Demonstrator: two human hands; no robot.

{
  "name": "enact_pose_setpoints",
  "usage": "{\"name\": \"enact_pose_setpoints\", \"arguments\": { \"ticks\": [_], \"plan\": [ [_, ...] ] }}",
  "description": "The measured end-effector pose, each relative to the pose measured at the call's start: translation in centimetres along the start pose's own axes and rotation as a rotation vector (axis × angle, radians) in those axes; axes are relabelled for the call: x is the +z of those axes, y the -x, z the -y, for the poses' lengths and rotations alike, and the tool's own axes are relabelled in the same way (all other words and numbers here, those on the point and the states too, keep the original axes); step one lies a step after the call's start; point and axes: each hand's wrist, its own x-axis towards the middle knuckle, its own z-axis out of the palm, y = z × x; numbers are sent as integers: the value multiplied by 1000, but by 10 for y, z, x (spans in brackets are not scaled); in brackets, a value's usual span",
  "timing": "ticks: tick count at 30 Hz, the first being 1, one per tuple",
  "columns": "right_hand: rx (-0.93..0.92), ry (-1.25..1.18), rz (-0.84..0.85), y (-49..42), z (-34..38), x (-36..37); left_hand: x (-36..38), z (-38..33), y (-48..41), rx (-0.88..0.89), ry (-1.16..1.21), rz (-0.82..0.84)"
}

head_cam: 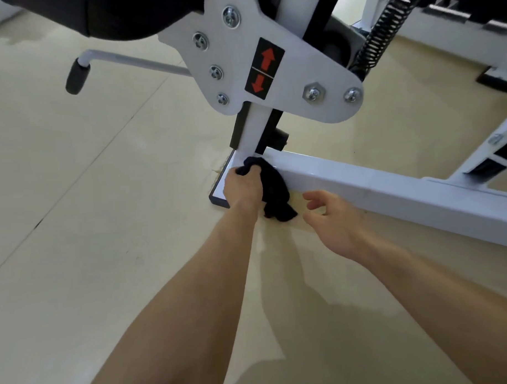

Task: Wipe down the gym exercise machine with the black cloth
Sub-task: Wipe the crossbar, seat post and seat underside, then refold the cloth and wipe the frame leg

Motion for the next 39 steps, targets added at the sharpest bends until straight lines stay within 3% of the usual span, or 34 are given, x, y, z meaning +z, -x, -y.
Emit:
{"name": "enact_pose_setpoints", "arguments": {
  "ticks": [3, 8, 12, 18, 22, 24, 31, 39],
  "plan": [
    [-43, 2, 7, -1, 7, -3, 1, -6, 27, 53, 46, 115],
    [-92, -293, 53, 5, 12, -6, -9, -12, 60, 90, -58, 455],
    [-34, -173, 0, 13, 11, -29, -18, -19, 69, 84, -60, 619],
    [-18, -146, -114, 25, 1, -73, 15, -26, 102, 269, -34, 424],
    [-21, -212, -222, 31, -5, -95, 45, -39, 140, 117, 102, 579],
    [-25, -253, -222, 39, -12, -103, 51, -42, 152, 121, 100, 617],
    [-19, -251, -132, 83, -41, -84, 32, -11, 181, 42, 31, 603],
    [135, -293, -53, 205, -75, -31, -22, 66, 276, -262, 52, 571]
  ]
}}
